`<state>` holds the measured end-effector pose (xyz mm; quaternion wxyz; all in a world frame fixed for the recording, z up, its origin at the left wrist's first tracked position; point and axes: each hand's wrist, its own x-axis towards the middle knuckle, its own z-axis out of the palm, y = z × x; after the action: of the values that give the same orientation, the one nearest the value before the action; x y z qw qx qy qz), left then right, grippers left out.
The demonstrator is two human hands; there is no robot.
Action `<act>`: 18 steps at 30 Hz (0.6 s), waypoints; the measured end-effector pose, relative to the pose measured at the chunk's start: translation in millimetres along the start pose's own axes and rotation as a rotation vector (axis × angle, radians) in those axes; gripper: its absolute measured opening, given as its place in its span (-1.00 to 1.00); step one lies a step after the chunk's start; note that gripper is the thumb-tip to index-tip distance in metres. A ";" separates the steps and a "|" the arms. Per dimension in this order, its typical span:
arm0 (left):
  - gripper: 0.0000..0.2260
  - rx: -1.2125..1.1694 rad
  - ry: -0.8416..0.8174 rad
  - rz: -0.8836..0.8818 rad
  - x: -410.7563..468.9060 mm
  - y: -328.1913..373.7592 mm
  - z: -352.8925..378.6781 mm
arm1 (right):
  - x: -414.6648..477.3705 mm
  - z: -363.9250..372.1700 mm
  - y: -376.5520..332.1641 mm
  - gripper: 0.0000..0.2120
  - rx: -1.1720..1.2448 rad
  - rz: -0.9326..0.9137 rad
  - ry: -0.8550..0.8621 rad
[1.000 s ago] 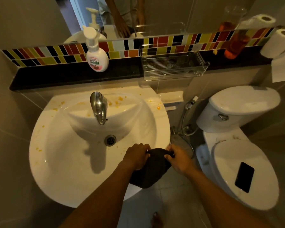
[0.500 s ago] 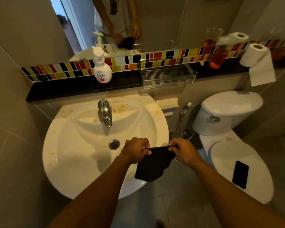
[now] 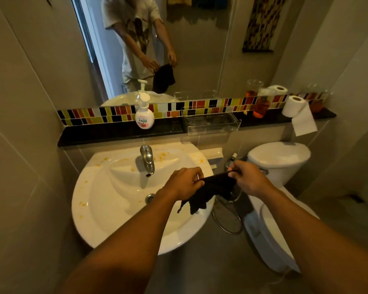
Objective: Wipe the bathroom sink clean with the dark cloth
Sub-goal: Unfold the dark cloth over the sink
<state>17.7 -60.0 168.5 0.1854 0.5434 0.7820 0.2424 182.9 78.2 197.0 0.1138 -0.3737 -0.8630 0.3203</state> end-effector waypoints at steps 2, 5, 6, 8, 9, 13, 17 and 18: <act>-0.81 0.025 -0.004 0.019 -3.5 6.4 -8.8 | -6.1 -12.3 -11.5 -0.93 -0.007 -0.025 0.016; -0.76 0.046 -0.016 0.034 -11.9 12.6 -17.4 | -16.7 -28.4 -30.6 -0.90 -0.019 -0.052 0.044; -0.76 0.046 -0.021 0.035 -13.8 13.6 -18.9 | -18.9 -32.7 -34.9 -0.90 -0.017 -0.054 0.045; -0.75 0.034 -0.028 0.034 -18.7 15.5 -23.7 | -24.5 -40.7 -44.7 -0.89 -0.006 -0.051 0.037; -0.74 0.030 -0.030 0.032 -20.6 16.5 -25.9 | -27.8 -44.2 -49.0 -0.89 0.005 -0.043 0.031; -0.74 0.061 -0.008 0.015 -28.4 19.5 -31.3 | -38.9 -53.8 -61.8 -0.87 0.031 -0.031 0.024; -0.73 0.131 0.018 -0.008 -37.4 13.9 -29.2 | -46.4 -59.4 -65.3 -0.86 0.050 -0.002 0.053; -0.73 0.125 0.026 -0.020 -40.0 12.2 -27.7 | -47.8 -60.6 -65.0 -0.86 0.055 0.001 0.053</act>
<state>25.3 -99.0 199.2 0.1433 0.5427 0.8035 0.1983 205.4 38.8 287.2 0.1467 -0.3792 -0.8505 0.3337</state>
